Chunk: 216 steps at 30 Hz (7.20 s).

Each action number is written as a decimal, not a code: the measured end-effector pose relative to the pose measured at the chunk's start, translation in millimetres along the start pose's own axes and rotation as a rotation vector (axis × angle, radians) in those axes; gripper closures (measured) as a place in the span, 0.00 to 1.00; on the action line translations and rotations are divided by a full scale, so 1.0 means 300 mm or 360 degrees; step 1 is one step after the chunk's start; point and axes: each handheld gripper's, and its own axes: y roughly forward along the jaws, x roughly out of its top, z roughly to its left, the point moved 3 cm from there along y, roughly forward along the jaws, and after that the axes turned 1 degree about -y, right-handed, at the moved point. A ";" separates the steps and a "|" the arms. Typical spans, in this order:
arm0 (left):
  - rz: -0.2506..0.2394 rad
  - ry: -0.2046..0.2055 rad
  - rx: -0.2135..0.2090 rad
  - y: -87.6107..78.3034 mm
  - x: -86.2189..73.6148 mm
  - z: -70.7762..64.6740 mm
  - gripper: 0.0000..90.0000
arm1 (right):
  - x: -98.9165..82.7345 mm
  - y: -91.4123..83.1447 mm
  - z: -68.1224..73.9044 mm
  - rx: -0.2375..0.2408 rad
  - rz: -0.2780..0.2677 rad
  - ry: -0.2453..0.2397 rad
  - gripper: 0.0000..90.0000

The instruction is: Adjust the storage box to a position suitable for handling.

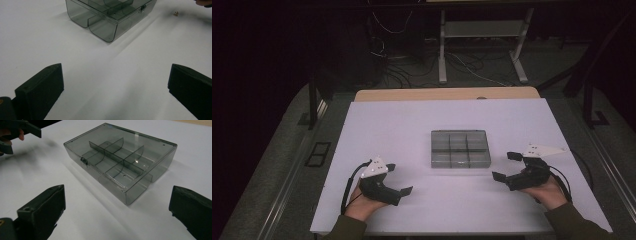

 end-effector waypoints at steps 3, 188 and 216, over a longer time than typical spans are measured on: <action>-0.0003 0.0001 -0.0001 -0.001 0.001 0.000 0.00 | 0.011 0.009 0.000 -0.0004 -0.0004 -0.0006 0.01; 0.0012 0.0025 -0.0024 0.034 -0.002 -0.018 0.00 | 0.282 0.458 -0.015 0.0145 0.0571 -0.0172 0.99; 0.0015 0.0008 -0.0031 0.035 -0.005 -0.018 0.00 | 0.251 0.246 0.001 0.0204 0.0218 -0.0142 0.76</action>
